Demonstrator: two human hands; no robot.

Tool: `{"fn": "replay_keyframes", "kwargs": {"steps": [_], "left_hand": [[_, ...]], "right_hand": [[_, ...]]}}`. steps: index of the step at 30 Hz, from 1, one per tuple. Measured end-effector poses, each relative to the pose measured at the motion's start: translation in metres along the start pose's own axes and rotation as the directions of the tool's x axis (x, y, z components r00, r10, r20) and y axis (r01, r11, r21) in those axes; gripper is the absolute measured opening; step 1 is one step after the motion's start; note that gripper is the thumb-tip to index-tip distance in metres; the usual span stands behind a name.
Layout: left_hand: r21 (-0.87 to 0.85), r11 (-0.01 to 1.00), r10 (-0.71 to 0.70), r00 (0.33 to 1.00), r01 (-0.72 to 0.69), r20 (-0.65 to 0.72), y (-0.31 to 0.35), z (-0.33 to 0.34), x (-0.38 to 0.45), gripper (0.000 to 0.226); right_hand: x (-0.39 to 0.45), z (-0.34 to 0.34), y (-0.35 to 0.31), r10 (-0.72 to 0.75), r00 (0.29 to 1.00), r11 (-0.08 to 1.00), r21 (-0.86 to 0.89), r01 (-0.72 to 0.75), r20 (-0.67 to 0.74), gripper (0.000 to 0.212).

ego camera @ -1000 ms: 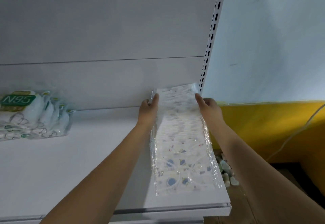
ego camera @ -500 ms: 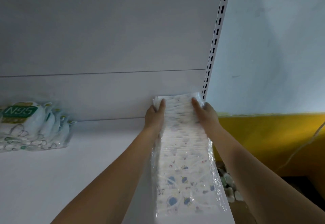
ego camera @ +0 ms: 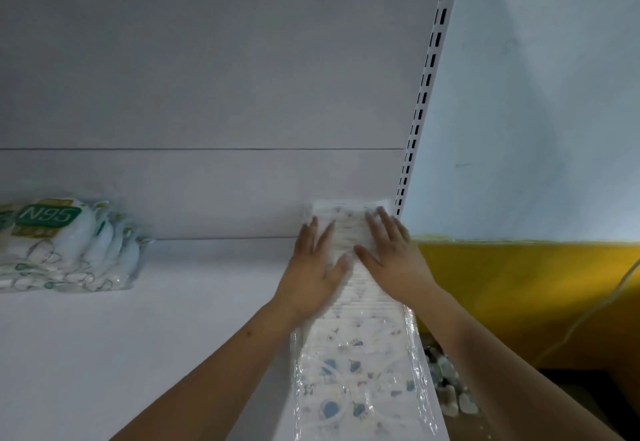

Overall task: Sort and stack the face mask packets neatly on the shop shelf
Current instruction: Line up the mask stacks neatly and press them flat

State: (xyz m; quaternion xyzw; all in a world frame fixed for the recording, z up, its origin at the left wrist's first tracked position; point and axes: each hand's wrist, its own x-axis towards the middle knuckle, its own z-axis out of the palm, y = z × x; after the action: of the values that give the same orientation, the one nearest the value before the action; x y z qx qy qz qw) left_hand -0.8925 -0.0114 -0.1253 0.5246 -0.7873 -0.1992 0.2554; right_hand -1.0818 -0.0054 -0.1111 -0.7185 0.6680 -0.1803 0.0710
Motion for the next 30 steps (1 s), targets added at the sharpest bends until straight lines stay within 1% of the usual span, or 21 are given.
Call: {"fn": "replay_keyframes", "kwargs": {"steps": [1,2,3,4,6,7,9,11,13,15,16,18,20,22,24,26,28,30], "left_hand": [[0.067,0.998,-0.012,0.997,0.007,0.070,0.001,0.003,-0.004,0.073],[0.110,0.994,-0.027,0.995,0.017,0.092,0.003,0.002,-0.006,0.073],[0.134,0.990,-0.040,0.996,0.030,0.074,0.005,-0.003,-0.009,0.074],[0.141,0.990,-0.031,0.999,0.026,0.031,0.007,-0.010,-0.014,0.077],[0.146,0.989,0.039,0.999,-0.036,-0.014,0.014,-0.024,-0.033,0.085],[0.156,0.984,0.088,0.996,-0.088,0.006,0.018,-0.031,-0.047,0.087],[0.206,0.954,0.193,0.972,-0.217,0.130,0.026,-0.037,-0.081,0.090],[0.308,0.891,0.250,0.928,-0.332,0.277,0.025,-0.028,-0.105,0.098],[0.394,0.837,0.266,0.912,-0.380,0.313,0.015,-0.012,-0.112,0.101],[0.442,0.824,0.243,0.925,-0.355,0.291,0.009,-0.003,-0.107,0.098],[0.462,0.820,0.235,0.935,-0.338,0.266,0.009,-0.002,-0.104,0.096],[0.496,0.807,0.257,0.947,-0.321,0.194,0.014,-0.003,-0.102,0.091],[0.499,0.807,0.276,0.948,-0.317,0.156,0.020,-0.005,-0.109,0.088],[0.480,0.823,0.260,0.952,-0.305,0.158,0.022,-0.006,-0.121,0.089],[0.446,0.850,0.220,0.958,-0.282,0.185,0.021,-0.004,-0.134,0.090],[0.377,0.892,0.185,0.961,-0.251,0.204,0.020,0.000,-0.141,0.088],[0.277,0.940,0.162,0.975,-0.199,0.149,0.022,0.004,-0.143,0.089],[0.230,0.961,0.135,0.987,-0.152,0.088,0.023,0.008,-0.143,0.092]], "right_hand": [[-0.002,0.004,0.002,0.003,0.993,0.999,-0.034,0.001,0.116,0.071],[-0.003,0.005,0.004,0.014,0.984,0.998,-0.063,-0.003,0.176,0.071],[-0.004,0.003,0.004,0.023,0.983,0.995,-0.103,-0.003,0.184,0.070],[-0.006,0.000,0.003,0.019,0.987,0.989,-0.148,0.005,0.160,0.070],[-0.009,-0.005,-0.003,-0.035,0.993,0.979,-0.196,0.056,0.111,0.069],[-0.012,-0.006,-0.004,-0.069,0.991,0.976,-0.197,0.091,0.114,0.068],[-0.016,-0.002,-0.003,-0.108,0.979,0.974,-0.181,0.139,0.172,0.070],[-0.017,0.003,0.001,-0.105,0.966,0.977,-0.156,0.145,0.238,0.071],[-0.017,0.004,0.002,-0.102,0.958,0.986,-0.099,0.132,0.267,0.069],[-0.017,-0.002,-0.001,-0.122,0.952,0.990,-0.031,0.136,0.279,0.063],[-0.019,-0.007,-0.002,-0.137,0.953,0.988,-0.026,0.150,0.271,0.059],[-0.021,-0.017,-0.001,-0.160,0.965,0.977,-0.107,0.186,0.209,0.055],[-0.024,-0.024,-0.001,-0.182,0.968,0.965,-0.155,0.210,0.175,0.059],[-0.030,-0.022,-0.003,-0.201,0.949,0.960,-0.147,0.240,0.242,0.069],[-0.043,-0.011,-0.006,-0.239,0.914,0.939,-0.160,0.303,0.327,0.081],[-0.054,-0.003,-0.005,-0.268,0.891,0.924,-0.163,0.345,0.368,0.092],[-0.054,-0.005,-0.002,-0.272,0.875,0.931,-0.120,0.344,0.401,0.096],[-0.053,-0.010,-0.005,-0.261,0.866,0.943,-0.077,0.322,0.426,0.094]]}}
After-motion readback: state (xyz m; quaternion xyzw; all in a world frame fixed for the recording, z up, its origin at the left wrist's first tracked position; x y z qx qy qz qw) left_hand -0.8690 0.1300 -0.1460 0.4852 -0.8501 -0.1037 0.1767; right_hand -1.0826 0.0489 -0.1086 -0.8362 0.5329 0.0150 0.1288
